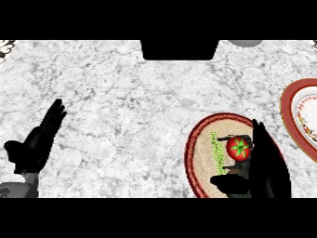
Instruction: Pick the tomato from the placemat and place it in the plate
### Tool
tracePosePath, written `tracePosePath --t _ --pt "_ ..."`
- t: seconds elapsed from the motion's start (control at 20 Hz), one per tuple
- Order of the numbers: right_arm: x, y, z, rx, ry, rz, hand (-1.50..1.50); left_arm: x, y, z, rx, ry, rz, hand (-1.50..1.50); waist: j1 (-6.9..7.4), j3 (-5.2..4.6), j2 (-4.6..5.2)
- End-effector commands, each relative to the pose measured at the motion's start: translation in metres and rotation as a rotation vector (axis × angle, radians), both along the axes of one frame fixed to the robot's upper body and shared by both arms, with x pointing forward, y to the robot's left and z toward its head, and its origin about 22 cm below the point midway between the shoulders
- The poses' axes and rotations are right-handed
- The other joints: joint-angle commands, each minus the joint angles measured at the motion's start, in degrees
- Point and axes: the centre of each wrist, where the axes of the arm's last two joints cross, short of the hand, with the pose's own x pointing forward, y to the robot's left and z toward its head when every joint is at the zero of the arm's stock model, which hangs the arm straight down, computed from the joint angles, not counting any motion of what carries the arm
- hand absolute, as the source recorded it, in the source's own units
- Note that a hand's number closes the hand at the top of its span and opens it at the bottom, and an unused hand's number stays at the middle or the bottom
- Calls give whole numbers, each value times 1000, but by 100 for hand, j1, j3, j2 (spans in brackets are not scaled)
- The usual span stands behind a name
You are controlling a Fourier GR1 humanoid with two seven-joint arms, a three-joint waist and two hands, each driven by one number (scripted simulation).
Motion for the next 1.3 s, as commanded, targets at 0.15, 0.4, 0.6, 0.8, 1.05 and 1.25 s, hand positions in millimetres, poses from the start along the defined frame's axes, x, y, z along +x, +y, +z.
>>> tracePosePath --t 0.15,0.4,0.6,0.8,1.05,1.25 --pt "10 -6 -21 -25 153 -30 -150 0 4 -2 -1 -1 -2 0 2 4 4" --pt "16 -7 -9 -3 157 -21 -150 -8 1 -10 -4 -1 -6 0 5 4 -1" --pt "18 -20 -31 -51 206 -31 -150 9 -18 2 2 -7 -19 0 -6 4 -1" --pt "42 -24 -50 -59 241 -57 -150 -3 1 -16 4 -6 -15 0 11 4 4" --pt "30 -22 -64 -31 211 -29 -150 -13 -13 12 1 7 -19 0 18 6 -6" --pt "29 -33 -78 -24 233 79 150 14 14 16 7 -10 -10 0 -9 5 1"
